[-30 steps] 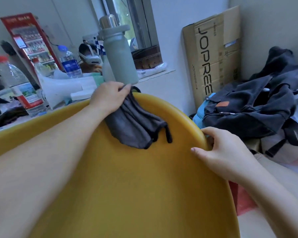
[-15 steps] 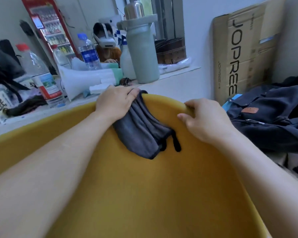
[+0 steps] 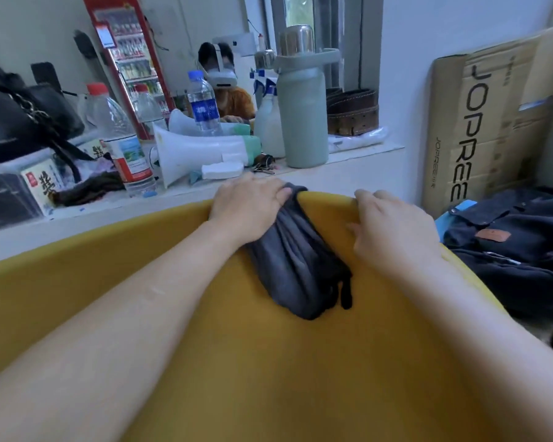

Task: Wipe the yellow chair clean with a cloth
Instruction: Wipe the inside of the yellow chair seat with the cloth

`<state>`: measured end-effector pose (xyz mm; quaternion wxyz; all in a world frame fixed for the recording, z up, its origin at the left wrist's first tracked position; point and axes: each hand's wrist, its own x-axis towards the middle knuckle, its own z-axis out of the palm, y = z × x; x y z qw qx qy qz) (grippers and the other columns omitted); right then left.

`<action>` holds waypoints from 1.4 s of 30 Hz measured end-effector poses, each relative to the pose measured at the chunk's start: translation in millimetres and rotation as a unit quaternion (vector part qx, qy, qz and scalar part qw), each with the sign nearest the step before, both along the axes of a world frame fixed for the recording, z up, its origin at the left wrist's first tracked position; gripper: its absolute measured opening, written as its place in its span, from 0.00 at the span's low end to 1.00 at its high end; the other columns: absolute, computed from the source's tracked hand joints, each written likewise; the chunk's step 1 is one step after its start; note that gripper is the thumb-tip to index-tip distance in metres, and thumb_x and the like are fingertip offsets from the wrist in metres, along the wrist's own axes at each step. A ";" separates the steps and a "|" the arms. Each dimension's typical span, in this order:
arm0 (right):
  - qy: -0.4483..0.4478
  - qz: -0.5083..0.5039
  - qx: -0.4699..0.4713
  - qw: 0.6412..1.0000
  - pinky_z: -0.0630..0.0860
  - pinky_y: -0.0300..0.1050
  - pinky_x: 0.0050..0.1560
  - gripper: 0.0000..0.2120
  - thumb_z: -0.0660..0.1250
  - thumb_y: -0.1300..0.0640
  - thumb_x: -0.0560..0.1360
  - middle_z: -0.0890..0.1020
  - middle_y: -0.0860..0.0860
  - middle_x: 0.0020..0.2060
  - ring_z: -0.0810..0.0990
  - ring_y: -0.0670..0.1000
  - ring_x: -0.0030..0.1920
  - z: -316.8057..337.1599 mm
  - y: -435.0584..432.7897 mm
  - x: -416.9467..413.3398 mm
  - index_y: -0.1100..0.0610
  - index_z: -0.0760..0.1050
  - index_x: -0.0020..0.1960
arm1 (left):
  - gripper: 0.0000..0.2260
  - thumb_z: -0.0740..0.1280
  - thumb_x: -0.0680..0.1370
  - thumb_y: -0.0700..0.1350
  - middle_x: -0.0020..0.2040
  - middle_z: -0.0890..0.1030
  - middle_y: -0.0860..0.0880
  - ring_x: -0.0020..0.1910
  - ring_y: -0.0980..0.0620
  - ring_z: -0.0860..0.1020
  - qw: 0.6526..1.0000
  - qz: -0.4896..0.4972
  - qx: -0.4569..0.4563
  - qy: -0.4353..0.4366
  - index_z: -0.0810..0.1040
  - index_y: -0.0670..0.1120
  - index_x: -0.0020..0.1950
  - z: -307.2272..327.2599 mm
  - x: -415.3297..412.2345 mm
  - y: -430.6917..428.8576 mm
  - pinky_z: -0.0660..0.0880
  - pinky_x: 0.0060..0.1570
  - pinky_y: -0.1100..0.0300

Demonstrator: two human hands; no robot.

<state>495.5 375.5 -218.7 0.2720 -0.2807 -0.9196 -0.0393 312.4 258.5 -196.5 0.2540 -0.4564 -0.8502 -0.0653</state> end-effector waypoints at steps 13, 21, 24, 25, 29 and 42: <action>0.017 -0.043 0.023 0.999 0.65 0.51 0.46 0.13 0.55 0.58 0.74 0.79 0.55 0.52 0.76 0.60 0.53 -10.2 -19.4 -12.4 0.58 0.72 0.55 | 0.17 0.48 0.80 0.59 0.55 0.81 0.52 0.57 0.46 0.74 0.994 -0.101 -0.037 0.008 0.74 0.58 0.58 1.7 39.8 37.2 0.65 0.57 0.48; -0.065 -0.049 0.018 0.996 0.63 0.50 0.50 0.14 0.58 0.59 0.73 0.76 0.56 0.57 0.72 0.59 0.59 20.0 -29.4 -21.4 0.58 0.70 0.58 | 0.17 0.52 0.78 0.63 0.58 0.79 0.49 0.59 0.44 0.73 0.994 0.099 -0.040 0.004 0.72 0.58 0.58 1.5 -34.1 -67.4 0.67 0.57 0.46; -0.058 0.040 -0.023 0.997 0.65 0.55 0.61 0.23 0.57 0.54 0.75 0.72 0.58 0.64 0.69 0.60 0.65 23.1 -52.5 -76.7 0.61 0.65 0.68 | 0.14 0.56 0.77 0.59 0.61 0.77 0.50 0.63 0.45 0.70 0.997 0.050 -0.067 0.005 0.70 0.57 0.59 -3.9 -10.8 -31.4 0.60 0.66 0.42; -0.055 0.055 -0.032 0.996 0.63 0.56 0.63 0.26 0.57 0.52 0.75 0.72 0.58 0.65 0.69 0.60 0.66 17.1 -57.4 -90.5 0.60 0.62 0.71 | 0.15 0.56 0.78 0.56 0.63 0.76 0.51 0.65 0.45 0.69 0.997 0.028 -0.073 0.021 0.69 0.55 0.63 -7.0 -5.2 -23.8 0.58 0.67 0.44; -0.004 0.066 0.084 0.994 0.60 0.54 0.63 0.32 0.61 0.50 0.73 0.76 0.57 0.60 0.73 0.60 0.61 -16.7 -46.3 -96.2 0.51 0.58 0.76 | 0.18 0.51 0.81 0.56 0.66 0.73 0.50 0.65 0.46 0.68 0.995 0.045 -0.066 0.060 0.65 0.54 0.69 -5.3 -26.8 -59.2 0.64 0.60 0.48; 0.056 0.031 0.098 0.993 0.58 0.56 0.64 0.15 0.57 0.52 0.78 0.79 0.55 0.55 0.74 0.60 0.59 -24.1 -54.3 -112.5 0.54 0.72 0.62 | 0.16 0.51 0.80 0.58 0.58 0.79 0.50 0.59 0.46 0.74 0.996 0.051 -0.046 0.055 0.72 0.53 0.59 -14.7 -23.7 -49.3 0.62 0.61 0.46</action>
